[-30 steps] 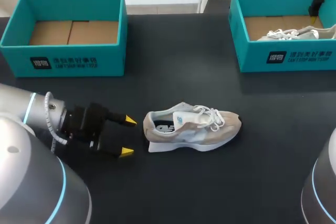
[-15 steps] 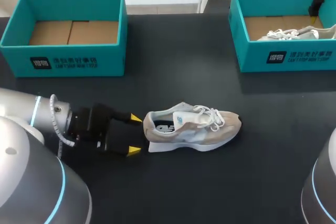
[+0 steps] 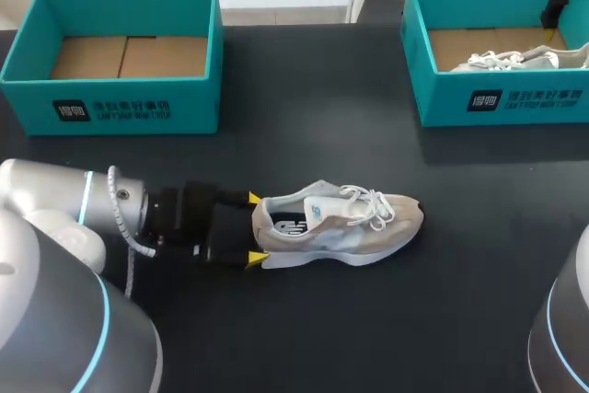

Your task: Take the shoe out of the shoebox, open the shoe tongue, remove and reinsert the insole, then place the shoe into the shoebox

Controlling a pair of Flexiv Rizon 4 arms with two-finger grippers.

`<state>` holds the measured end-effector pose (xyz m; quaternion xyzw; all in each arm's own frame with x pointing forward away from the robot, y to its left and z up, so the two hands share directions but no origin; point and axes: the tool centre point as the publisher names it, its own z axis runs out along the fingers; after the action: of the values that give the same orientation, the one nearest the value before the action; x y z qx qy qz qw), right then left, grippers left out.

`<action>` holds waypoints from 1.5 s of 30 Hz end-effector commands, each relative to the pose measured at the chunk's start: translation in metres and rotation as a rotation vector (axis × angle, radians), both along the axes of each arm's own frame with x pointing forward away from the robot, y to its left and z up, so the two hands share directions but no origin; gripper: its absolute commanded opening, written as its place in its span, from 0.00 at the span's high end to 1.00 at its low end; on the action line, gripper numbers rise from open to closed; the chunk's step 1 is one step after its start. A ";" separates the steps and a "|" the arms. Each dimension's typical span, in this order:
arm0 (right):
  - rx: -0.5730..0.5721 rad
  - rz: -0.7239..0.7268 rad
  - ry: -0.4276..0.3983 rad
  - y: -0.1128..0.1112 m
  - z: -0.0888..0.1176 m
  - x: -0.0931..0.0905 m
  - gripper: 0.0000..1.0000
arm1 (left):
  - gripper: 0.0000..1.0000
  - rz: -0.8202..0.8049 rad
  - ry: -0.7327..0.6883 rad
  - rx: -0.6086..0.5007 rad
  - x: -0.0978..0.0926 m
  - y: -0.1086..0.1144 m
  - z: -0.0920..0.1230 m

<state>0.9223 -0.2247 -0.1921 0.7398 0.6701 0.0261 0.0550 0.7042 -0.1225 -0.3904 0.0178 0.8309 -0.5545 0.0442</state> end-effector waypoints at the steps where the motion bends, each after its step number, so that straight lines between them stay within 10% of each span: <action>1: 0.001 0.000 0.000 0.000 0.000 0.000 0.00 | 0.00 0.003 -0.010 0.013 0.004 -0.013 -0.007; 19: 0.001 0.000 0.000 0.000 0.000 0.000 0.00 | 0.16 0.009 0.020 0.019 0.007 -0.035 -0.034; 25: 0.001 0.000 0.000 0.000 0.000 0.000 0.00 | 0.67 0.012 0.029 0.029 0.007 -0.035 -0.039; 32: 0.001 0.000 0.000 0.000 0.000 0.000 0.00 | 1.00 0.001 0.035 0.037 0.008 -0.031 -0.033; 45: 0.001 0.000 0.000 0.000 0.000 0.000 0.00 | 1.00 -0.028 0.056 0.067 0.014 -0.030 -0.031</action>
<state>0.9223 -0.2247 -0.1921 0.7397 0.6701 0.0262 0.0550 0.7112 -0.1493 -0.4111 0.0153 0.8491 -0.5278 0.0132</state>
